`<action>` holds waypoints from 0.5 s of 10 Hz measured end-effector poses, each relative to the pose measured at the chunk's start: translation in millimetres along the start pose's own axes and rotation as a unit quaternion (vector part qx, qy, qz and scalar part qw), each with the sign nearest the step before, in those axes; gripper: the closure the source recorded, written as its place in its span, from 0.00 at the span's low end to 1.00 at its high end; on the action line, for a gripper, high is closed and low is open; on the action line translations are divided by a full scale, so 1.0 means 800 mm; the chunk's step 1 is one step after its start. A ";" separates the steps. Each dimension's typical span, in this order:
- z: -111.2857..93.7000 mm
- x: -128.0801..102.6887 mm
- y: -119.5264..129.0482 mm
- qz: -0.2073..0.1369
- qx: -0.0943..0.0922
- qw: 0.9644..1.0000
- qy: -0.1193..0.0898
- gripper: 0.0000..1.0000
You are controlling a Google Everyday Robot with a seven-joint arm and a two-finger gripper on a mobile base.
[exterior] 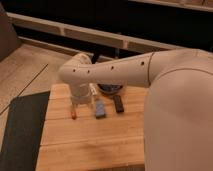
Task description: Place the pepper in the ceramic bowl
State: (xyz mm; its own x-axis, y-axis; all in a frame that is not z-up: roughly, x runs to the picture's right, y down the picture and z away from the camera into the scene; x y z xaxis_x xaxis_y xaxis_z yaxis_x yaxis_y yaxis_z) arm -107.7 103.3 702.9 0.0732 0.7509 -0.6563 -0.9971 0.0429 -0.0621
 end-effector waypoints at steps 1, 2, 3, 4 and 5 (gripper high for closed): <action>0.000 0.000 0.000 0.000 0.000 1.000 0.000 0.35; 0.000 0.000 0.000 0.000 0.000 1.000 0.000 0.35; 0.000 0.000 0.000 0.000 0.000 1.000 0.000 0.35; 0.000 0.000 0.000 0.000 0.000 1.000 0.000 0.35; -0.001 -0.001 0.000 -0.001 0.002 1.000 -0.003 0.35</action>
State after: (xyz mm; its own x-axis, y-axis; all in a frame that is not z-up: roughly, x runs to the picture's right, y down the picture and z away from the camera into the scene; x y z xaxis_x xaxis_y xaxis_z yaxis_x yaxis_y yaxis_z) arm -107.4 102.1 702.7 0.0758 0.7553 -0.6510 -0.9970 0.0475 -0.0611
